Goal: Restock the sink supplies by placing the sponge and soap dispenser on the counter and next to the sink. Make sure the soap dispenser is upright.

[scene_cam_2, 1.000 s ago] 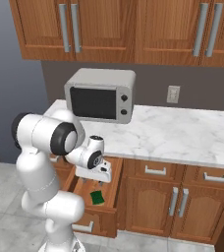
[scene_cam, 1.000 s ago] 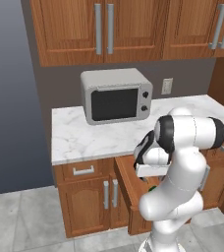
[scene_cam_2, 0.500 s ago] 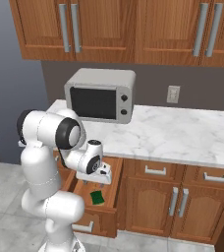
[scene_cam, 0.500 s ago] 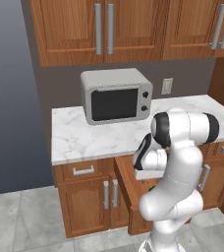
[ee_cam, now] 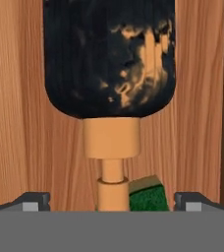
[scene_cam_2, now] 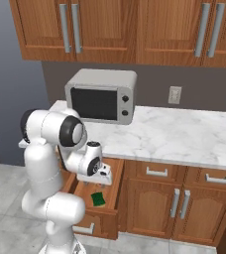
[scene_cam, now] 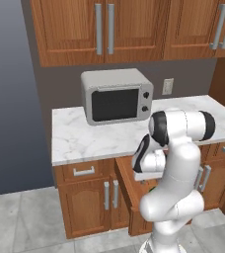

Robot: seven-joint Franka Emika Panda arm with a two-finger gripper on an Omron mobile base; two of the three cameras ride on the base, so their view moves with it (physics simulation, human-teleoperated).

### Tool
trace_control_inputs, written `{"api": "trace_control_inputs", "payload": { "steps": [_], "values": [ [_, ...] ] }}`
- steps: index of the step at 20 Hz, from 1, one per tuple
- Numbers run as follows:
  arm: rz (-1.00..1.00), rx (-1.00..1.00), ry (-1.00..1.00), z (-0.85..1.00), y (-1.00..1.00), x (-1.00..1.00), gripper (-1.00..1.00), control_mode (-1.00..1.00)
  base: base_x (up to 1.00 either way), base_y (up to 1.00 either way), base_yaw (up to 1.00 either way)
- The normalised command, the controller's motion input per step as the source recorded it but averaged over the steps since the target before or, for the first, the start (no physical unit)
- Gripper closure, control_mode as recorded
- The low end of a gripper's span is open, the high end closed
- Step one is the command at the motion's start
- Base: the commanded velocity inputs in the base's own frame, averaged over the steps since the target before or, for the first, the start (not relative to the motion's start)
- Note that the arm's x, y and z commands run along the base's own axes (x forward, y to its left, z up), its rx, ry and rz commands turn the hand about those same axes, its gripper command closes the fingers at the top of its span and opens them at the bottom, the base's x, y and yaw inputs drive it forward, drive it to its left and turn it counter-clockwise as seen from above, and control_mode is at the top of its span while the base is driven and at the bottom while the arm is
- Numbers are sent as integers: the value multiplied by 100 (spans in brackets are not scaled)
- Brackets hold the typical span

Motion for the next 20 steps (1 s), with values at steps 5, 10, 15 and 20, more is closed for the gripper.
{"api": "trace_control_inputs", "payload": {
  "steps": [5,10,15,20],
  "values": [
    [0,0,0,-3,0,29,-100,-100,0,0,0],
    [0,0,0,-10,0,3,-100,-100,0,0,0],
    [0,0,0,-10,0,0,-100,-100,0,0,0],
    [0,-1,0,-9,5,0,-100,-100,0,0,0]
  ]
}}
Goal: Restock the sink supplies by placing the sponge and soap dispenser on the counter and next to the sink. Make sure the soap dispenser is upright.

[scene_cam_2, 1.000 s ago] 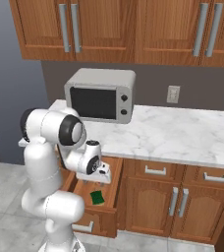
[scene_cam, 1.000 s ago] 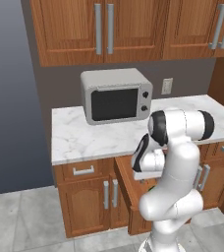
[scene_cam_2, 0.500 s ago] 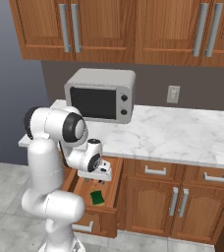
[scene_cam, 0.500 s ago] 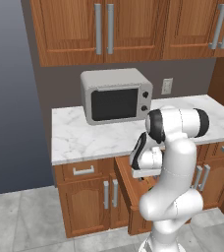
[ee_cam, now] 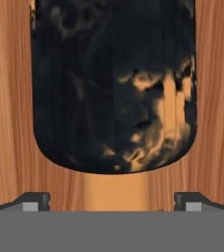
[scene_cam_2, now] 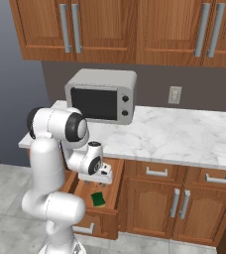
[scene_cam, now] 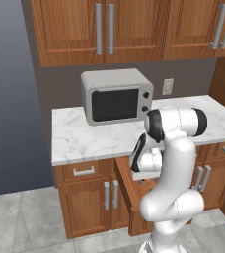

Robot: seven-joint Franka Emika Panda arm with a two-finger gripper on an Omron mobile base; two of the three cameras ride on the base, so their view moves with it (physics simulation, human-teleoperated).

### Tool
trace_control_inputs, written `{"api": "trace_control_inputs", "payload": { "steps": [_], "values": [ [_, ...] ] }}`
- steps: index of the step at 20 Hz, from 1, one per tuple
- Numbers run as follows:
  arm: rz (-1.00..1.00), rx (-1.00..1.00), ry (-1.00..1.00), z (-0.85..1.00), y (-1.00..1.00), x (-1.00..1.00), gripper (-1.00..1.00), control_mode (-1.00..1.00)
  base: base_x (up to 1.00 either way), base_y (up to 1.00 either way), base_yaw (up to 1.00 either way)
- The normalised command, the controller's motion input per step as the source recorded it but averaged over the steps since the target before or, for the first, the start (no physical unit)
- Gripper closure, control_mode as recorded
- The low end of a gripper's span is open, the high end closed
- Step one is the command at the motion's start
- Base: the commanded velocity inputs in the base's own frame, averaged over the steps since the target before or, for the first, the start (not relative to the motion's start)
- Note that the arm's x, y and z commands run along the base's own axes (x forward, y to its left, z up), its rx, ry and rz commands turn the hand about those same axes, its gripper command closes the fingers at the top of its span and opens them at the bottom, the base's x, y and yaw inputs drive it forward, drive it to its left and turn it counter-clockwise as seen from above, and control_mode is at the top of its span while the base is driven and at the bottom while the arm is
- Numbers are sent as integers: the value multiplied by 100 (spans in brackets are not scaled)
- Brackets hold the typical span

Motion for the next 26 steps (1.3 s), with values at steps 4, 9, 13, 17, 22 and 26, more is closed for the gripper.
{"api": "trace_control_inputs", "payload": {
  "steps": [4,9,13,17,22,26],
  "values": [
    [0,-1,0,-9,7,0,-100,-100,0,0,0],
    [0,0,0,-7,3,0,-100,-100,0,0,0],
    [0,0,0,0,4,0,100,-100,0,0,0],
    [0,0,0,-3,0,0,100,-100,0,0,0],
    [0,0,-2,1,0,-2,100,-100,0,0,0],
    [0,0,-14,32,0,-36,100,-100,0,0,0]
  ]
}}
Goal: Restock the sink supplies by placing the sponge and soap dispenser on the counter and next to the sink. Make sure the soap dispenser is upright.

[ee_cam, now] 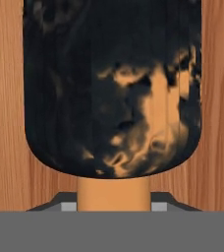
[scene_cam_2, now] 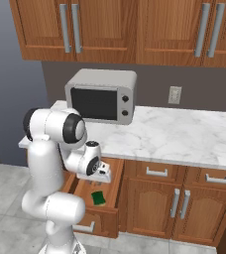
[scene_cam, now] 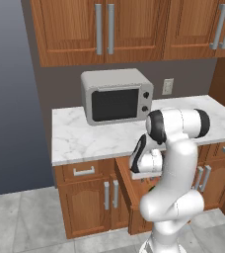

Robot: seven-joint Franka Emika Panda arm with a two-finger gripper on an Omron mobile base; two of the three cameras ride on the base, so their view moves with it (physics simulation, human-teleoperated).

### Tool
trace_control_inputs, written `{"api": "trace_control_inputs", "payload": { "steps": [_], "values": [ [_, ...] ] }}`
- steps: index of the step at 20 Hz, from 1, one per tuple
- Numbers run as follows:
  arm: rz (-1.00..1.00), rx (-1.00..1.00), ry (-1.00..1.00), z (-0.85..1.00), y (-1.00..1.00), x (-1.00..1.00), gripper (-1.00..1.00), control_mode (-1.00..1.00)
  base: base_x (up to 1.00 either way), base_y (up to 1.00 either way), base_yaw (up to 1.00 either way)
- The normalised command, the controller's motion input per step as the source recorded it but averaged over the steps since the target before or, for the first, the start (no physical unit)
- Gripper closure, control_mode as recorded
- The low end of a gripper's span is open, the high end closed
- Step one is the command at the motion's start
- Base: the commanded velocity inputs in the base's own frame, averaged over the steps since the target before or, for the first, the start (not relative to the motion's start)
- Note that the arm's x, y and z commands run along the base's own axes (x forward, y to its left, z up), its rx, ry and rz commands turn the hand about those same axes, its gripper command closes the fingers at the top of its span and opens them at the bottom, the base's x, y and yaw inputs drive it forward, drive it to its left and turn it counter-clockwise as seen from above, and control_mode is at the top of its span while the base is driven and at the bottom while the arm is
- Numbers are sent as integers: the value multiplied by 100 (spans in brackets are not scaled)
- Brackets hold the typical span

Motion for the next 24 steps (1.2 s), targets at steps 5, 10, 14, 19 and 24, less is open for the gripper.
{"api": "trace_control_inputs", "payload": {
  "steps": [5,10,14,19,24],
  "values": [
    [0,0,-8,57,0,-49,100,-100,0,0,0],
    [0,0,0,68,0,-53,100,-100,0,0,0],
    [1,0,2,100,-1,-30,100,-100,0,0,0],
    [1,0,24,44,0,-35,100,-100,0,0,0],
    [1,0,18,37,0,-46,100,-100,0,0,0]
  ]
}}
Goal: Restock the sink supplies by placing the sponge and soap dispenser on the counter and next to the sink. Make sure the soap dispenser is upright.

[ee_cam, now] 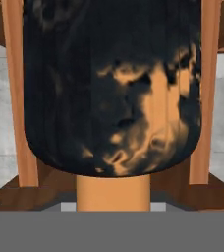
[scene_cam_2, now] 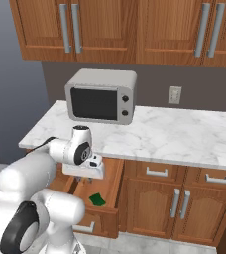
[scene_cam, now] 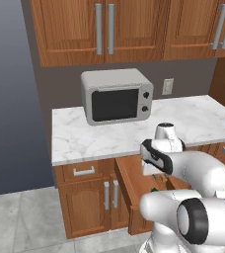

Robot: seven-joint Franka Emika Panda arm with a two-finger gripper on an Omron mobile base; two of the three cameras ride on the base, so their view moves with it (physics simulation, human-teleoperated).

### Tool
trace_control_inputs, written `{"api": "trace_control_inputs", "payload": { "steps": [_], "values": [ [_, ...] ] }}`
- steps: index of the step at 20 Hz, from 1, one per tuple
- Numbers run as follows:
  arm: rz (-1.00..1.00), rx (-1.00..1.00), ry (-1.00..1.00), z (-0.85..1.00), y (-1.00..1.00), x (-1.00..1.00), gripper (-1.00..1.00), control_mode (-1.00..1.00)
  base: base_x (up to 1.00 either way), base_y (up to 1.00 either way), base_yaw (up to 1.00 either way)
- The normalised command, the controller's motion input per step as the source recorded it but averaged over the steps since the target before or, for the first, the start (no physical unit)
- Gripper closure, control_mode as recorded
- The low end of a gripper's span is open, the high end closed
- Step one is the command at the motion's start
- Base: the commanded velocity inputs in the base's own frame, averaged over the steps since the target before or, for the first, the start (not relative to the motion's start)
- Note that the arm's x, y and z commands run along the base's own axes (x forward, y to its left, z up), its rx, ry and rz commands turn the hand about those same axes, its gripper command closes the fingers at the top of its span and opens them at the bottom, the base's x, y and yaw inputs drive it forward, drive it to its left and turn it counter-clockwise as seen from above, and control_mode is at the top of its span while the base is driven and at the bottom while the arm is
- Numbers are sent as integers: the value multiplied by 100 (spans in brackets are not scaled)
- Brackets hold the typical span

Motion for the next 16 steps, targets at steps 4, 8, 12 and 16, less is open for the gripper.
{"api": "trace_control_inputs", "payload": {
  "steps": [4,8,12,16],
  "values": [
    [0,0,0,98,-1,-45,100,-100,0,0,0],
    [0,0,0,100,0,-56,100,-100,0,0,0],
    [0,0,0,99,0,-66,100,-100,0,0,0],
    [0,0,-1,58,1,-54,100,-100,0,0,0]
  ]
}}
